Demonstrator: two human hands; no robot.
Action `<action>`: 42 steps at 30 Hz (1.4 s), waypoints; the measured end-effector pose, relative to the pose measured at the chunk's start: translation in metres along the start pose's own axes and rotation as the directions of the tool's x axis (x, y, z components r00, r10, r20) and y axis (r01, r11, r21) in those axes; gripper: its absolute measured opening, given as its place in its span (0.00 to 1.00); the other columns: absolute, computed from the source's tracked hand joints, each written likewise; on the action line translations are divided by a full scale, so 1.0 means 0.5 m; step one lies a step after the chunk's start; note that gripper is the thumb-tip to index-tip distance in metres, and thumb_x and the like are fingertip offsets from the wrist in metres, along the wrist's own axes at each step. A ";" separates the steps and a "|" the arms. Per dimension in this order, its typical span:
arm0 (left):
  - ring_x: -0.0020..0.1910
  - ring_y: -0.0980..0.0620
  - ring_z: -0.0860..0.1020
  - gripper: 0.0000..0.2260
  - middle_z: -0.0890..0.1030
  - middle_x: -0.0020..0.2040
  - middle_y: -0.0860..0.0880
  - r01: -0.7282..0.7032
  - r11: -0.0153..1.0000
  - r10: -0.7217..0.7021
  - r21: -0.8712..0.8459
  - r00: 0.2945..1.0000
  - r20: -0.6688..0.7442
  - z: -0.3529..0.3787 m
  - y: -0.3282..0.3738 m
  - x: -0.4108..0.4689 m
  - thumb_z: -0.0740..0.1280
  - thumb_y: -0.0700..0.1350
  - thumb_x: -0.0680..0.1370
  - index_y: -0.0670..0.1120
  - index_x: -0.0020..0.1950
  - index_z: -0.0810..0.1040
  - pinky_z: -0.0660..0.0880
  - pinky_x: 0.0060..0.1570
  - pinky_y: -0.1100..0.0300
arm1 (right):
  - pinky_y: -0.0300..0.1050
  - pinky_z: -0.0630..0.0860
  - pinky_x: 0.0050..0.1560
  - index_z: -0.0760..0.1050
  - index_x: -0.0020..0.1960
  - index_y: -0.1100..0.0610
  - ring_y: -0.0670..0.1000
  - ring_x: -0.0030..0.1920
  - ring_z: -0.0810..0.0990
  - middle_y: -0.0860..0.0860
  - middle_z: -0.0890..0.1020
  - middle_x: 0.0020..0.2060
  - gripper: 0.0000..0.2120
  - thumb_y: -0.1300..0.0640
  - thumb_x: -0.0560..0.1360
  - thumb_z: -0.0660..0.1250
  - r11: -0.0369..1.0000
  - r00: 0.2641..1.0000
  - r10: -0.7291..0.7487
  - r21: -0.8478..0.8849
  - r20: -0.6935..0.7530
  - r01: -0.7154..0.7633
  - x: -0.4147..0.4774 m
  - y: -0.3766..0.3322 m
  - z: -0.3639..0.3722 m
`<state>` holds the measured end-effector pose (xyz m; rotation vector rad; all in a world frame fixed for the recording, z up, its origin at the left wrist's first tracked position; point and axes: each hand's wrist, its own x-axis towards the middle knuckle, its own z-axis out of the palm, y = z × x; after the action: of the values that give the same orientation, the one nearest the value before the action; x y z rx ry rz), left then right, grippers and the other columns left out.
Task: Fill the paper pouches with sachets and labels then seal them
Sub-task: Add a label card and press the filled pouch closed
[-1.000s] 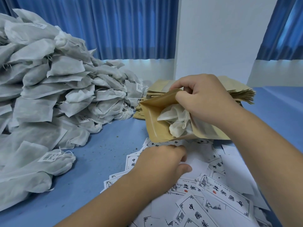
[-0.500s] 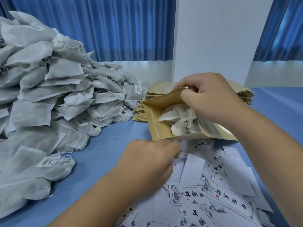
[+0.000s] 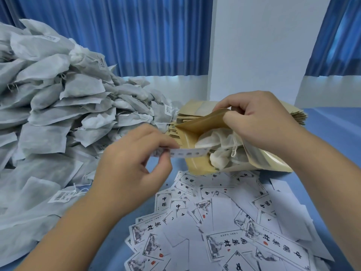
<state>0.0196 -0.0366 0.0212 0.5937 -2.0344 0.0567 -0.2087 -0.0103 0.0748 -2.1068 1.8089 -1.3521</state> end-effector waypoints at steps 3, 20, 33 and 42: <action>0.34 0.69 0.69 0.08 0.78 0.42 0.54 -0.005 0.999 0.005 0.051 1.000 -0.007 0.012 0.005 -0.006 0.65 0.41 0.74 0.48 0.46 0.84 0.66 0.34 0.71 | 0.36 0.62 0.28 0.83 0.41 0.49 0.44 0.27 0.67 0.45 0.69 0.23 0.13 0.62 0.70 0.62 0.999 0.999 -0.022 -0.025 0.025 0.023 -0.001 -0.002 0.003; 0.42 0.56 0.75 0.05 0.80 0.44 0.52 0.036 0.994 -0.009 -0.099 0.966 0.260 0.096 0.039 -0.005 0.69 0.39 0.75 0.45 0.50 0.83 0.77 0.43 0.53 | 0.32 0.64 0.28 0.81 0.42 0.47 0.44 0.29 0.69 0.44 0.72 0.25 0.13 0.62 0.70 0.62 0.985 0.991 -0.079 -0.146 0.111 0.095 0.001 -0.002 0.024; 0.52 0.57 0.74 0.05 0.80 0.50 0.57 0.043 0.999 -0.037 0.001 0.871 0.490 0.085 0.026 0.026 0.69 0.45 0.77 0.51 0.50 0.84 0.73 0.52 0.55 | 0.35 0.65 0.28 0.81 0.42 0.46 0.44 0.28 0.69 0.44 0.74 0.26 0.14 0.52 0.64 0.57 0.988 0.993 -0.069 -0.134 0.095 0.081 0.004 -0.005 0.025; 0.35 0.61 0.73 0.11 0.75 0.33 0.59 -0.082 0.966 -0.140 0.244 0.631 0.763 0.054 0.045 0.120 0.65 0.41 0.73 0.57 0.36 0.72 0.70 0.32 0.62 | 0.34 0.66 0.29 0.81 0.41 0.47 0.44 0.28 0.69 0.44 0.74 0.27 0.14 0.54 0.64 0.58 0.988 0.992 -0.080 -0.123 0.095 0.091 0.005 -0.008 0.020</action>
<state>-0.0362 -0.0475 0.0615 0.9307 -2.9020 0.0489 -0.1995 -0.0158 0.0723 -2.2934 1.8345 -1.1676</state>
